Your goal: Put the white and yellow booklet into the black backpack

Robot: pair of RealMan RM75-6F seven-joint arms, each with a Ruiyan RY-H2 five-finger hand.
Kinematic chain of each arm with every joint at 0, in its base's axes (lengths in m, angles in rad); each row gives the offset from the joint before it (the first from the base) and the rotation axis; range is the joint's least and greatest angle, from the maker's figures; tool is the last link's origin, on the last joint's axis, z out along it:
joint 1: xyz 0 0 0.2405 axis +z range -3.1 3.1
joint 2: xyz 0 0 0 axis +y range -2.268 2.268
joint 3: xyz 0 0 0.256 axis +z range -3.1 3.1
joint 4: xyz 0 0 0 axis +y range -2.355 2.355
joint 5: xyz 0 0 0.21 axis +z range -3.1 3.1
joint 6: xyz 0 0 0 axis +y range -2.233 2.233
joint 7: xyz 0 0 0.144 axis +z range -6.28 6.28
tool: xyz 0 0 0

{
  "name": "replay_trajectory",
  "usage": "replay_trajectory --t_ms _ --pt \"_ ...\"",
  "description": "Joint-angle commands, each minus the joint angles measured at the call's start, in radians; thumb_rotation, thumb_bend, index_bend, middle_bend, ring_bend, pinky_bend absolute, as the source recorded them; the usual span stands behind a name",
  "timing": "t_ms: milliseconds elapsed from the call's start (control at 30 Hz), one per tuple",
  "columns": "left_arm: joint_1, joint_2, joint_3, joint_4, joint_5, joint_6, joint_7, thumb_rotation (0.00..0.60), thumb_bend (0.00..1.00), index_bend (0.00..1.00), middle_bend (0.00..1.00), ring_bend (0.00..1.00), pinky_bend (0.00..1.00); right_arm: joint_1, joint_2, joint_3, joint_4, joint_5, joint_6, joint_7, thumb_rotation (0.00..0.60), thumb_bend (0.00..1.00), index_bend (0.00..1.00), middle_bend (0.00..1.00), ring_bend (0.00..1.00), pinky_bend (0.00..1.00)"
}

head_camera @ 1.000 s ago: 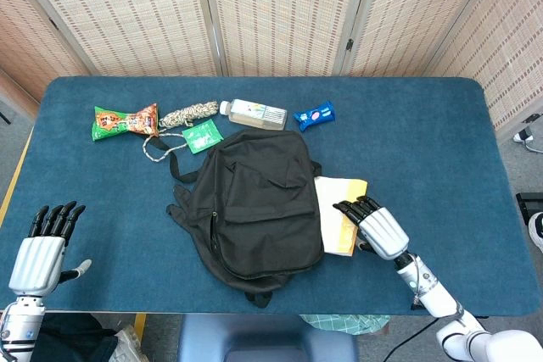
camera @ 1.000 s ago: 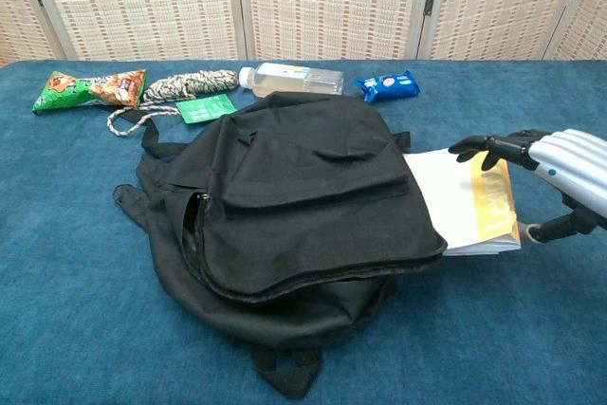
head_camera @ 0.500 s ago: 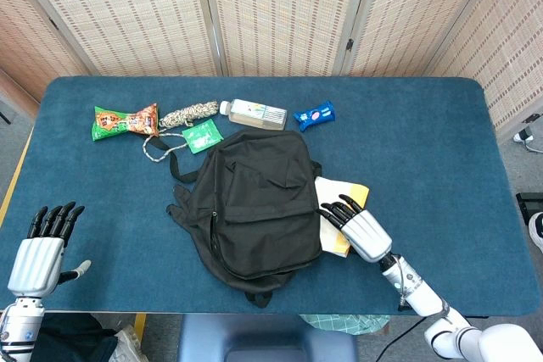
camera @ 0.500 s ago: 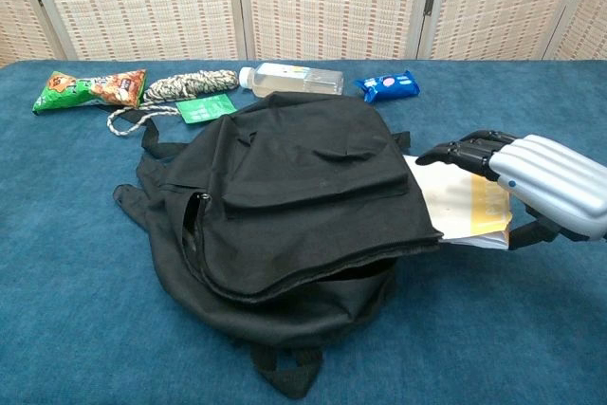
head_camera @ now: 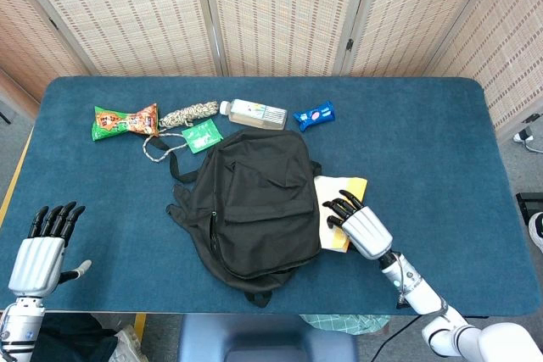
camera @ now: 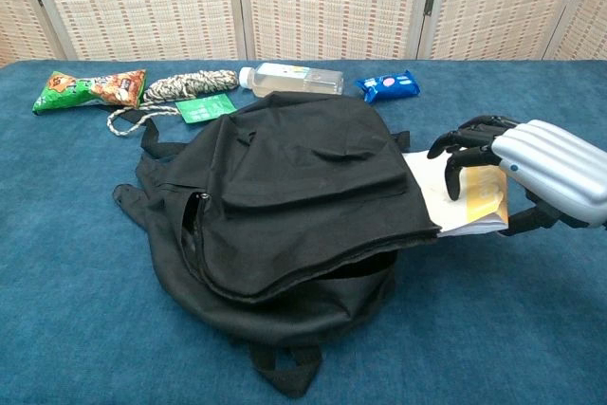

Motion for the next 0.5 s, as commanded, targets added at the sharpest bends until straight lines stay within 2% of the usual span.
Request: replay_trajectory --t_ms 33,133,400,500 --pt "-0.001 0.000 -0.001 -0.001 0.000 0.000 0.001 0.600 0.19 0.15 0.10 0.11 0.00 -0.001 -0.003 0.001 0.007 0.002 0.002 0.006 0.600 0.38 0.60 0.32 0.28 0.16" --pt "-0.002 -0.001 -0.001 -0.001 0.001 -0.001 0.001 0.600 0.19 0.15 0.10 0.11 0.00 -0.001 -0.005 0.003 0.016 0.004 0.011 0.015 0.600 0.38 0.63 0.33 0.29 0.17" --pt "-0.031 0.003 -0.008 -0.011 0.027 -0.024 0.005 0.600 0.19 0.15 0.10 0.11 0.00 -0.005 -0.008 0.014 0.053 0.008 0.048 0.032 0.600 0.38 0.79 0.43 0.35 0.22" --pt "-0.054 0.008 -0.013 -0.018 0.045 -0.043 0.004 0.600 0.19 0.15 0.10 0.11 0.00 -0.006 0.002 0.015 0.071 0.006 0.066 0.029 0.600 0.38 0.81 0.44 0.36 0.23"
